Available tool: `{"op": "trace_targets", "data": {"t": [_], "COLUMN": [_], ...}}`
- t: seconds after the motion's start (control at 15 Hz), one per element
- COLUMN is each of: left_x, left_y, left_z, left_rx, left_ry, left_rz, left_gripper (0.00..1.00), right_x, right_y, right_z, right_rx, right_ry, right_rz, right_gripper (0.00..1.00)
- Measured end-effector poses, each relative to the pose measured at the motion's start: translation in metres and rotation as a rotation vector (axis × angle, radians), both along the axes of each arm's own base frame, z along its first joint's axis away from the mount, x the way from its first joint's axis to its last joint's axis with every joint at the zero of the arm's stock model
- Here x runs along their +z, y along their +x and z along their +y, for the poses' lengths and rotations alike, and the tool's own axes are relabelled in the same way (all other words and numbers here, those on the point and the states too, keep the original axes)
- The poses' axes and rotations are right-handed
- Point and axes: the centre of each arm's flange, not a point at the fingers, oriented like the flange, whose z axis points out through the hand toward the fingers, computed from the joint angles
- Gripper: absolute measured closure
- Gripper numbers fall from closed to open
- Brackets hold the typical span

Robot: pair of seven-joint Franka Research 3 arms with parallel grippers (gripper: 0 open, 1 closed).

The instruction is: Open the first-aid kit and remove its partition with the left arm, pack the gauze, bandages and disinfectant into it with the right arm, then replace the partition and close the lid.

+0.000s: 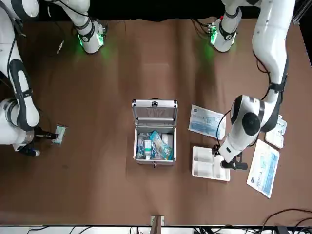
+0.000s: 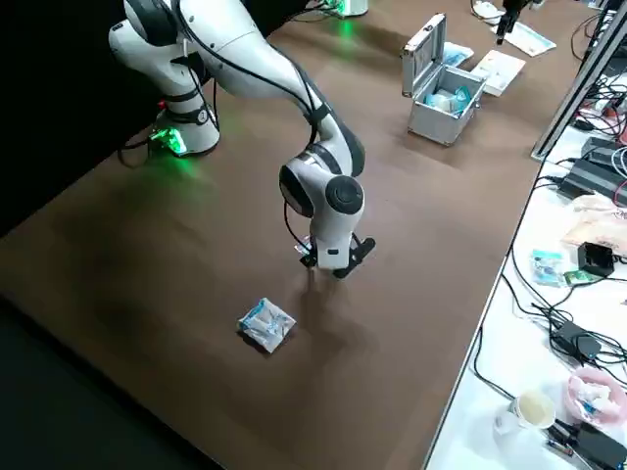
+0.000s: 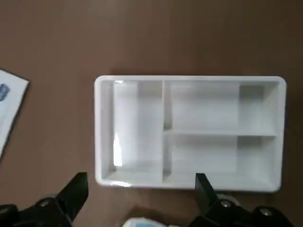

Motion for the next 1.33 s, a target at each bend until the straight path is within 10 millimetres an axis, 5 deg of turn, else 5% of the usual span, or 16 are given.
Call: {"op": "trace_targets", "data": {"t": [0.27, 0.53, 0.87, 1.0, 1.33], "left_x": [0.076, 0.136, 0.204, 0.220, 0.236], "left_y": [-0.015, -0.033, -0.053, -0.056, -0.070], "left_z": [0.007, 0.021, 0.021, 0.020, 0.010], "left_rx": [0.021, 0.062, 0.064, 0.066, 0.048], "left_ry": [0.013, 0.022, -0.025, -0.044, -0.032], "left_rz": [0.026, 0.080, 0.128, 0.129, 0.176], "left_gripper": [0.00, 0.00, 0.00, 0.00, 0.00], "right_x": [-0.004, -0.001, 0.001, 0.009, 0.079], "right_y": [0.002, 0.002, 0.008, 0.015, 0.049], "right_z": [0.007, 0.007, 0.024, 0.042, 0.149], "right_rx": [0.019, 0.027, 0.051, 0.079, 0.010], "right_ry": [-0.004, -0.004, 0.001, 0.004, 0.040], "right_rz": [0.005, 0.005, -0.001, -0.004, -0.040], "right_gripper": [0.52, 0.87, 0.94, 0.96, 0.97]}}
